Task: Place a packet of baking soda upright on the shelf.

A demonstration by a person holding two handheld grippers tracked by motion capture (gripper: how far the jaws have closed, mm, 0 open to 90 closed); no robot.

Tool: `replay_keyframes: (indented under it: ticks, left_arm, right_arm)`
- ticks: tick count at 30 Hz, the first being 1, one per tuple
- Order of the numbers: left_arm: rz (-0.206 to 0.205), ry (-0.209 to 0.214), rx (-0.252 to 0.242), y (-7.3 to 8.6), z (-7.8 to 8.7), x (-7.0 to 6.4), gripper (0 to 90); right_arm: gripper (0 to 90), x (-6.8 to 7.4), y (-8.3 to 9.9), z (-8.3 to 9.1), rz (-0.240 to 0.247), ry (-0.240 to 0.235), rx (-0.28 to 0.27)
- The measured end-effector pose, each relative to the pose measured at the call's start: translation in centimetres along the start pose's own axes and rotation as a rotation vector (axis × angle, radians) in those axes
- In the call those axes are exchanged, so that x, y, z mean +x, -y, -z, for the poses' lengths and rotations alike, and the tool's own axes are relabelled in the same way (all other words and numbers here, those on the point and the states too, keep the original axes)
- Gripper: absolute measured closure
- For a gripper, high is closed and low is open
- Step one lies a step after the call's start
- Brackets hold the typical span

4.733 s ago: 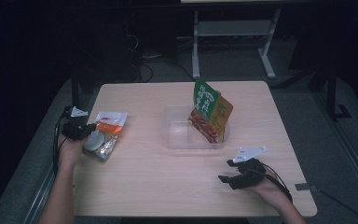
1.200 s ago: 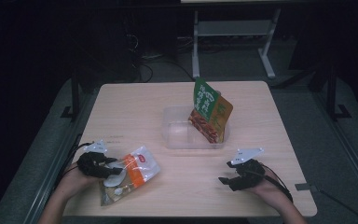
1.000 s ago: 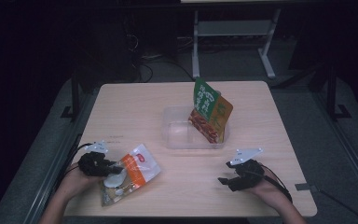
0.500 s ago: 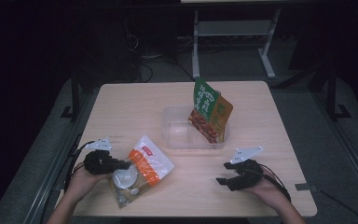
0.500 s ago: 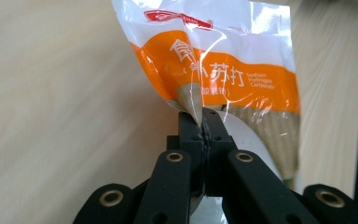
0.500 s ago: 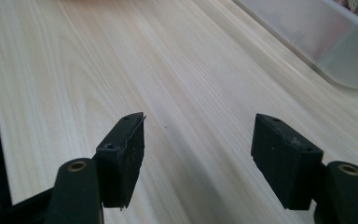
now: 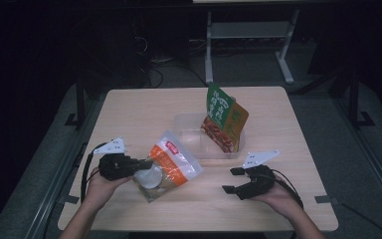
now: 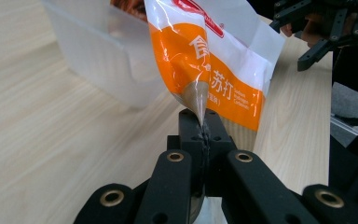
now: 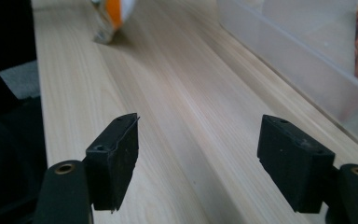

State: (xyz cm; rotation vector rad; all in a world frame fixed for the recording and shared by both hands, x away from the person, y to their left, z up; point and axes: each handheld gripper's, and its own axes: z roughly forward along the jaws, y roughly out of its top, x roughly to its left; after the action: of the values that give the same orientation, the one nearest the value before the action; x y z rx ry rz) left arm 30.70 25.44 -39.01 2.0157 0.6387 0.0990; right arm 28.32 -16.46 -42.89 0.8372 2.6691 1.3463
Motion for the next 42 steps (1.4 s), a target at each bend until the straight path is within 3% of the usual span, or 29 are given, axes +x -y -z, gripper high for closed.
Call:
replay_keyframes:
  ticks: [15,22,29,37,42]
  left_arm:
    - [-0.072,0.045,-0.044,-3.9,-3.1,-2.2,89.9]
    - [-0.096,0.067,-0.053,-5.1,-4.3,-2.8,89.9]
    - [-0.105,0.083,-0.072,-5.4,-4.4,-3.2,89.9]
    - [-0.077,0.069,-0.104,-5.2,-3.3,-2.6,89.8]
    - [-0.074,0.050,-0.109,-5.0,-2.9,-2.2,89.8]
  right_arm:
    - [26.0,0.1,-1.9,0.8,0.010,-0.037,-0.112]
    - [31.7,-0.1,-3.0,1.2,0.011,-0.062,-0.172]
    - [51.2,-0.5,-3.9,0.4,0.003,-0.118,-0.206]
    - [82.7,-0.5,-5.8,-0.8,0.012,-0.162,-0.242]
    - [89.6,-0.6,-6.6,-1.3,0.023,-0.208,-0.245]
